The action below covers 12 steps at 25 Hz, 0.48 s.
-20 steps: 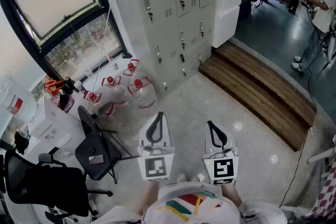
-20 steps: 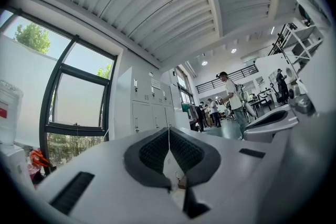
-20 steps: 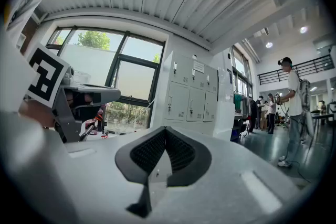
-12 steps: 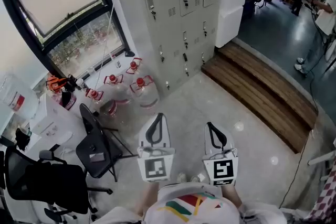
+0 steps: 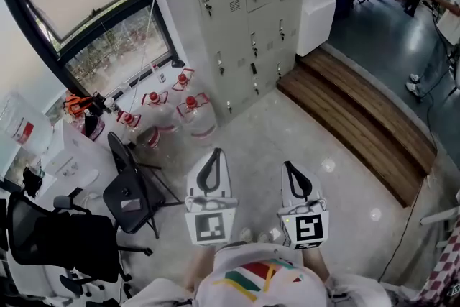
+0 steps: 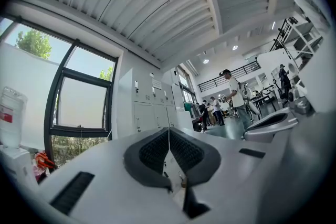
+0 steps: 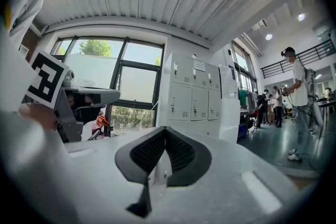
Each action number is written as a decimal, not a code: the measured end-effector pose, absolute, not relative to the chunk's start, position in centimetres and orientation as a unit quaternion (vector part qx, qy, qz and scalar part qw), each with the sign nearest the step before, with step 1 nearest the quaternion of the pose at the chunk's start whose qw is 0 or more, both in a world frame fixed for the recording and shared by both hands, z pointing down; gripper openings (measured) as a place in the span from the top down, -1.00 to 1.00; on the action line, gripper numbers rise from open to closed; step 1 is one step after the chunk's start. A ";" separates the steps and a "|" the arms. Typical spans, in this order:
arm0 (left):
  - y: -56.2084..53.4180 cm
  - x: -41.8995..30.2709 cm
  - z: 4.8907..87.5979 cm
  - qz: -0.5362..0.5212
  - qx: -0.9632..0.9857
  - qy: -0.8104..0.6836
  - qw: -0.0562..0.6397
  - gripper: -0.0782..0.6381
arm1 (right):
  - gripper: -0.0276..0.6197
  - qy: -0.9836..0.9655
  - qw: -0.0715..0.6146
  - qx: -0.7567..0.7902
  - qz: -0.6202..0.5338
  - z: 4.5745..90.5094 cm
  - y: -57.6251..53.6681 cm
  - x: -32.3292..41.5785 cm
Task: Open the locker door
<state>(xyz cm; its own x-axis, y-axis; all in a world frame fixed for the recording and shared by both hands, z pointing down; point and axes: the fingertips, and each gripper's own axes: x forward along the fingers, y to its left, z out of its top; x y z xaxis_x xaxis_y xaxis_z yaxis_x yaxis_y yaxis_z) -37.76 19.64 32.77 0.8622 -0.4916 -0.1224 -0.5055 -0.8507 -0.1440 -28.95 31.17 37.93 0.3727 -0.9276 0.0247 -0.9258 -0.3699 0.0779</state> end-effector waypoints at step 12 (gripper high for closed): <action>20.5 -32.8 32.4 0.067 -0.963 0.249 0.072 0.73 | 0.90 -0.573 0.030 0.819 -0.010 39.3 32.6 -25.2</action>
<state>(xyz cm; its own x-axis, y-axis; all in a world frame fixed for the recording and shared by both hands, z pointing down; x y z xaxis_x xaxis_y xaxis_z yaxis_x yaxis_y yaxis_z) -32.78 20.46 32.42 0.8669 -0.4704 -0.1651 -0.4896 -0.8656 -0.1046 -25.17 32.60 39.31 0.3440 -0.9388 0.0180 -0.9376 -0.3424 0.0613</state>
